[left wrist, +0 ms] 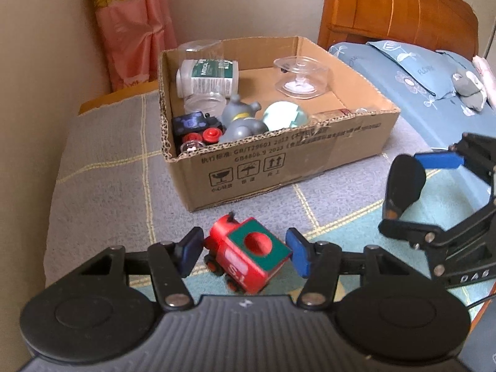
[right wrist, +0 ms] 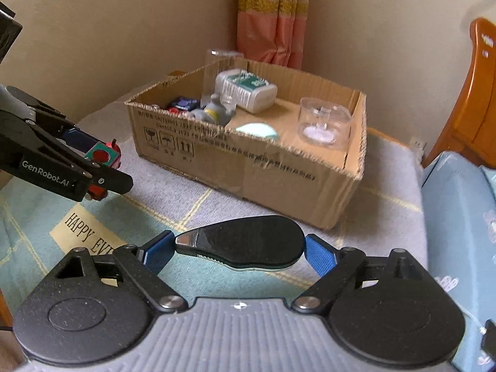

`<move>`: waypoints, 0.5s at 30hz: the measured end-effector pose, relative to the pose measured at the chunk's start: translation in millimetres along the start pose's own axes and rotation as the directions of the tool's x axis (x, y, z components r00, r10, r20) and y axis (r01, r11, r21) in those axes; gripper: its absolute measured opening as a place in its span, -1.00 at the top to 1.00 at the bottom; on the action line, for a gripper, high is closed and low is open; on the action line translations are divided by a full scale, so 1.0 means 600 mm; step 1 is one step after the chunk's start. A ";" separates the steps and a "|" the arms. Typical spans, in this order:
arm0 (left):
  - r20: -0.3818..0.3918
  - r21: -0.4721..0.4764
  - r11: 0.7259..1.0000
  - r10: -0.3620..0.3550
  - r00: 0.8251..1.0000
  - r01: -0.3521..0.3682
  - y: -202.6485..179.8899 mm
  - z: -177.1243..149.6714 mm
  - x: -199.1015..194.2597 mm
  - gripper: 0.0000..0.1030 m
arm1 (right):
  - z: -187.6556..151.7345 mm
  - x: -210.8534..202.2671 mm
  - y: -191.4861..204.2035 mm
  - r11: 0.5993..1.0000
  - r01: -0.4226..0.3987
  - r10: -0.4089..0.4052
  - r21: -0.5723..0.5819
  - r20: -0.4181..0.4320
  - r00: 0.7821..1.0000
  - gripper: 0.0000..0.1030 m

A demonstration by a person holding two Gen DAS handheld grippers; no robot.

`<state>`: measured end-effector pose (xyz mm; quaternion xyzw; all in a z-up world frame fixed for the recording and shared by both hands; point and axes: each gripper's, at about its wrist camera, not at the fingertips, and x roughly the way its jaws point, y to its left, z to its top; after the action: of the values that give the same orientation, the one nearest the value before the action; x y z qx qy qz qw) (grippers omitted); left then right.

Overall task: Organize rigid objects
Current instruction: 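Grasp the red toy train with left tool while right tool grasps the black mouse, then carry the toy train with left tool while right tool carries the mouse over the box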

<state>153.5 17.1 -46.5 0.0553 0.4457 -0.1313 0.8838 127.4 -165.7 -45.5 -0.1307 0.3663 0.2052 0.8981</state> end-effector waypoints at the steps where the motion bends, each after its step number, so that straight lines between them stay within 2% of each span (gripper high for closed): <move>1: 0.001 0.003 1.000 0.000 1.000 0.000 0.000 0.000 -0.002 -0.12 | 0.001 -0.004 0.000 1.000 0.001 -0.001 -0.002 0.005 1.000 -0.80; 9: 0.024 0.023 1.000 -0.018 1.000 0.017 -0.008 0.016 -0.036 -0.12 | 0.020 -0.029 -0.010 1.000 -0.011 0.012 -0.005 0.040 0.999 -0.80; 15: 0.068 0.070 0.997 -0.046 0.997 0.041 -0.017 0.064 -0.066 -0.12 | 0.065 -0.048 -0.034 1.000 0.000 0.002 -0.019 0.095 0.995 -0.80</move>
<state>157.8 6.3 8.1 0.0712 0.4109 -0.1676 0.8933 141.7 -176.6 3.7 -0.1292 0.3214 0.2153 0.9130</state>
